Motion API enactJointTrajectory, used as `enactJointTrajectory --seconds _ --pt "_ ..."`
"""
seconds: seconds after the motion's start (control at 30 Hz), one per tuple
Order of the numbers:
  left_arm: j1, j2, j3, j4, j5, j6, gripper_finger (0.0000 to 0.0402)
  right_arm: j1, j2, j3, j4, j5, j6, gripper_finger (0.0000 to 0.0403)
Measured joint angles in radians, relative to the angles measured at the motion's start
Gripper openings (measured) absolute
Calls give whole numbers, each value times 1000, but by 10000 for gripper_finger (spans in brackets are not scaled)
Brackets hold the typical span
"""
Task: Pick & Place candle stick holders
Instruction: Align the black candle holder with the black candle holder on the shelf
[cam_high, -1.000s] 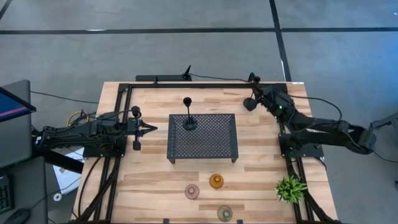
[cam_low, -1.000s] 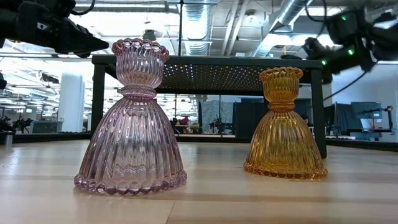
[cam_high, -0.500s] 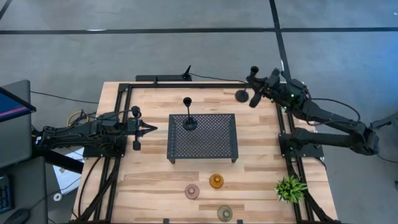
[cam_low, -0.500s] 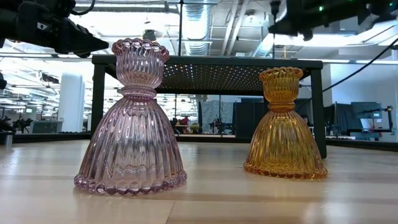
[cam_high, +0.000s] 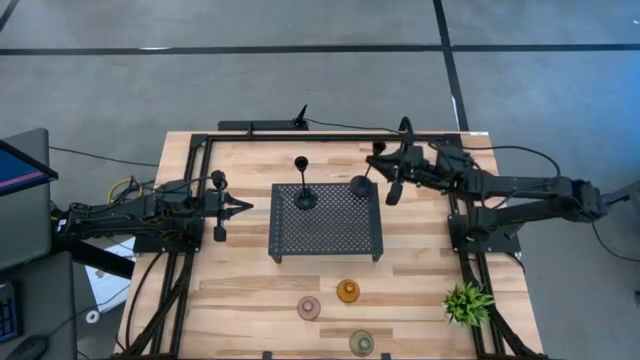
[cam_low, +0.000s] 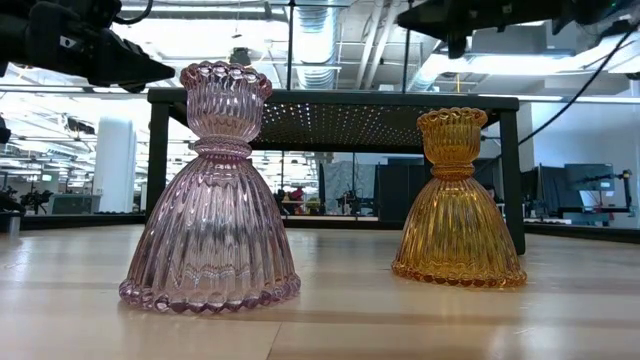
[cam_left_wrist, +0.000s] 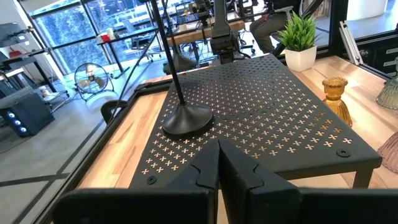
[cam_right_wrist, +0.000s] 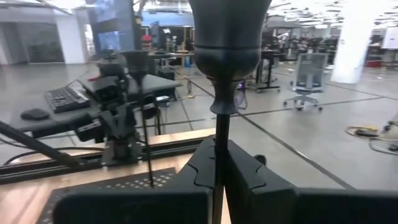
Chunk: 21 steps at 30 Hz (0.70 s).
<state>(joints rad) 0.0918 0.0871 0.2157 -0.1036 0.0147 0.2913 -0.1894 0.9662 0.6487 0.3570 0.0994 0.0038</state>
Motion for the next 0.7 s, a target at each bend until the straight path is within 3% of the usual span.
enactJointTrajectory --seconds 0.7 --pt "0 0 0 0 0 0 9 97 186 105 -17 -9 5 0"
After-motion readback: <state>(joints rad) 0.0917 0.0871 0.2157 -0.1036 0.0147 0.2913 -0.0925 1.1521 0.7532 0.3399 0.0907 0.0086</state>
